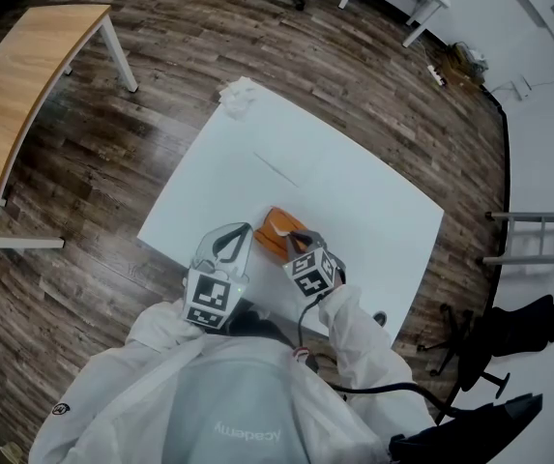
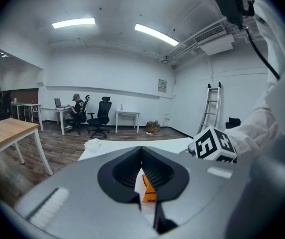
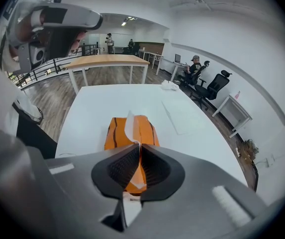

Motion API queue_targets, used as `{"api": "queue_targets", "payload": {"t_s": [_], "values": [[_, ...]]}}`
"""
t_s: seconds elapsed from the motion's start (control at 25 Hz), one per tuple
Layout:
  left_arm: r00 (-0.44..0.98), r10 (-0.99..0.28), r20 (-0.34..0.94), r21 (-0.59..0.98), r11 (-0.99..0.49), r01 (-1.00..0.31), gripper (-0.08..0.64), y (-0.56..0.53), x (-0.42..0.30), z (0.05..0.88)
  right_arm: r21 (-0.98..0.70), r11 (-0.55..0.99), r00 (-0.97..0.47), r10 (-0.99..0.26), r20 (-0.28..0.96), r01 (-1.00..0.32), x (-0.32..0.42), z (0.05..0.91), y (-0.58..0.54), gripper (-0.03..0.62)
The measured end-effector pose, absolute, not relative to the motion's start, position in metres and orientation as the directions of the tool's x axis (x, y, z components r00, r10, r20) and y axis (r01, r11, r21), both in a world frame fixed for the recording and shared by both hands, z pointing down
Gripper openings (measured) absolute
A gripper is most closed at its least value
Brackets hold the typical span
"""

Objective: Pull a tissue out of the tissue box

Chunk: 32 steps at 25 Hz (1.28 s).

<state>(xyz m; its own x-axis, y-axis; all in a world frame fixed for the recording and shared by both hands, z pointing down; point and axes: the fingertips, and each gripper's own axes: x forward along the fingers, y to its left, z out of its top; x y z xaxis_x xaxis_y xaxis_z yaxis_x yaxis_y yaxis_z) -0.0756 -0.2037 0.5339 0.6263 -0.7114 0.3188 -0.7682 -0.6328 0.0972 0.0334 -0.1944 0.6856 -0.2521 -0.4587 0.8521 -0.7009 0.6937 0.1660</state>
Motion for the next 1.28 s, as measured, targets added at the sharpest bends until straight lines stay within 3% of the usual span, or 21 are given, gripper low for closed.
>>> {"api": "queue_targets", "payload": {"t_s": [1.28], "values": [[0.641,-0.693,0.329,0.106,-0.648,-0.754,0.0,-0.208,-0.067,0.535,0.168,0.683,-0.27,-0.486,0.831,-0.711,0.033,0.671,-0.192,0.005]]}}
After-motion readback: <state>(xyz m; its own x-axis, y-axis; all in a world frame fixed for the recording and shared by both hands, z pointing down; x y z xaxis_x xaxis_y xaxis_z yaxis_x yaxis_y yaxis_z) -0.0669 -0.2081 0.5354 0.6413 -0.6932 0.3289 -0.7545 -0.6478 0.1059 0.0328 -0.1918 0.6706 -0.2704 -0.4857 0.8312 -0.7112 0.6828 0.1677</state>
